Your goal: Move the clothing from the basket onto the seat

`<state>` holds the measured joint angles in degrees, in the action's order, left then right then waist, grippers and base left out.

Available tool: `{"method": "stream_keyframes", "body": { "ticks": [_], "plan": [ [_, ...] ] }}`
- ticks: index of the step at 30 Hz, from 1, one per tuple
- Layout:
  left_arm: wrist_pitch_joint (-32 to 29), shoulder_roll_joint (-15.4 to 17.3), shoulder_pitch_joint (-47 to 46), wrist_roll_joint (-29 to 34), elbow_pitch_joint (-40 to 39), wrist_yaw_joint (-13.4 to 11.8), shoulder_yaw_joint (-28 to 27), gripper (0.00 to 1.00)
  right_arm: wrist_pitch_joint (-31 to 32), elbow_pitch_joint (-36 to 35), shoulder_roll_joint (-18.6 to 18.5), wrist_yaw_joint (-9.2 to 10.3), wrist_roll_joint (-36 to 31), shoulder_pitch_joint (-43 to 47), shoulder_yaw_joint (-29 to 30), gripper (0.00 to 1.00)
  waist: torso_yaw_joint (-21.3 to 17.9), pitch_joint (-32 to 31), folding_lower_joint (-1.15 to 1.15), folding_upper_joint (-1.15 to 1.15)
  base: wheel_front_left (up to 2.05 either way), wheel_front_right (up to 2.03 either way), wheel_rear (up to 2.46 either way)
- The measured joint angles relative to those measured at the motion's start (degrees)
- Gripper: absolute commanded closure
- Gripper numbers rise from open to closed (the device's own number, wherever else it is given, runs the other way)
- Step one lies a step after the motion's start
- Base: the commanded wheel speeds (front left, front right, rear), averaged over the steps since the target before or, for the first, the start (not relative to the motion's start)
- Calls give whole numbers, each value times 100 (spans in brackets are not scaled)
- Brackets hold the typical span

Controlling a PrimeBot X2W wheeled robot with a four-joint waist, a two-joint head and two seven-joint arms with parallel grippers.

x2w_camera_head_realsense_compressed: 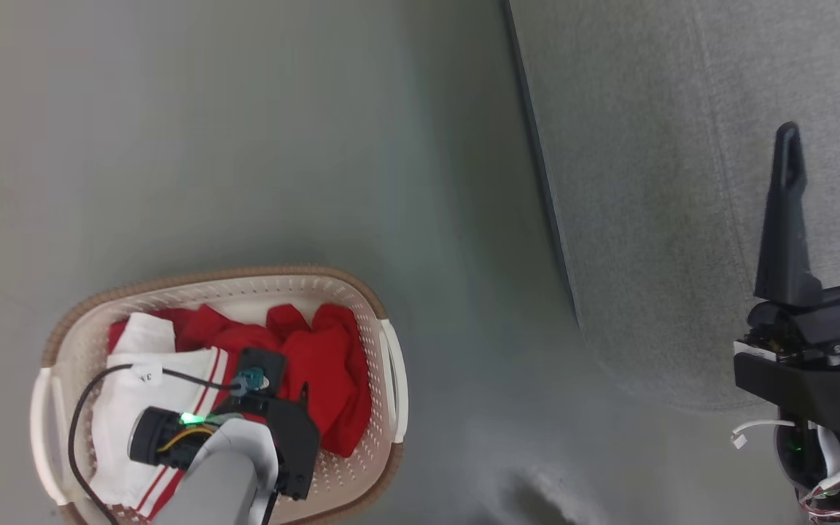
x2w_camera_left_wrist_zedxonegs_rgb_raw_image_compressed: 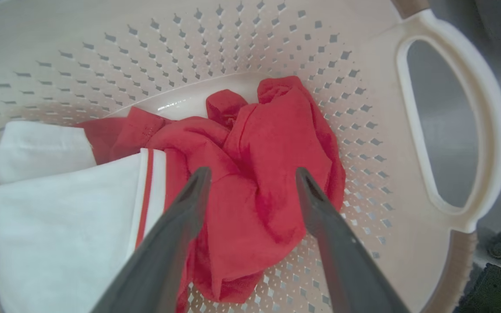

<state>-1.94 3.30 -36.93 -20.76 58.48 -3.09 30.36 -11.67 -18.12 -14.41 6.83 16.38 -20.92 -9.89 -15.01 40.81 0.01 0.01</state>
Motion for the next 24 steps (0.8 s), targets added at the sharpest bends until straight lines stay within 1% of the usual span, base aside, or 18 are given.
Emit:
{"method": "stream_keyframes", "body": {
  "ticks": [2, 5, 14, 22, 23, 24],
  "plan": [
    [-8, 0, -114, -1, 77, -4, -27, 0, -1, -75, 5, 8, -47, 0, 54, 0, -33, 157, 0, 0, 0, 0, 0],
    [-67, 9, -253, -2, 230, -75, -68, 0, -1, -187, 45, 24, -89, -2, 118, 0, -70, 379, 0, 0, 0, 0, 0],
    [-203, 119, -591, 27, 647, -199, -92, 0, 0, -363, 136, 24, -189, -80, 176, 0, -111, 921, 0, 0, 0, 0, 0],
    [-224, 82, -782, 5, 820, -202, -207, 0, 0, -415, 185, 25, -252, -83, 223, 0, -98, 1209, 0, 0, 0, 0, 0],
    [-216, 70, -782, -16, 838, -202, -218, 39, 0, -414, 191, 25, -268, -83, 224, 0, -91, 1226, 0, 0, 0, 0, 0],
    [-205, 63, -783, -35, 861, -201, -220, 58, 1, -414, 199, 25, -275, -84, 224, 0, -83, 1236, 0, 0, 0, 0, 0]
  ]
}}
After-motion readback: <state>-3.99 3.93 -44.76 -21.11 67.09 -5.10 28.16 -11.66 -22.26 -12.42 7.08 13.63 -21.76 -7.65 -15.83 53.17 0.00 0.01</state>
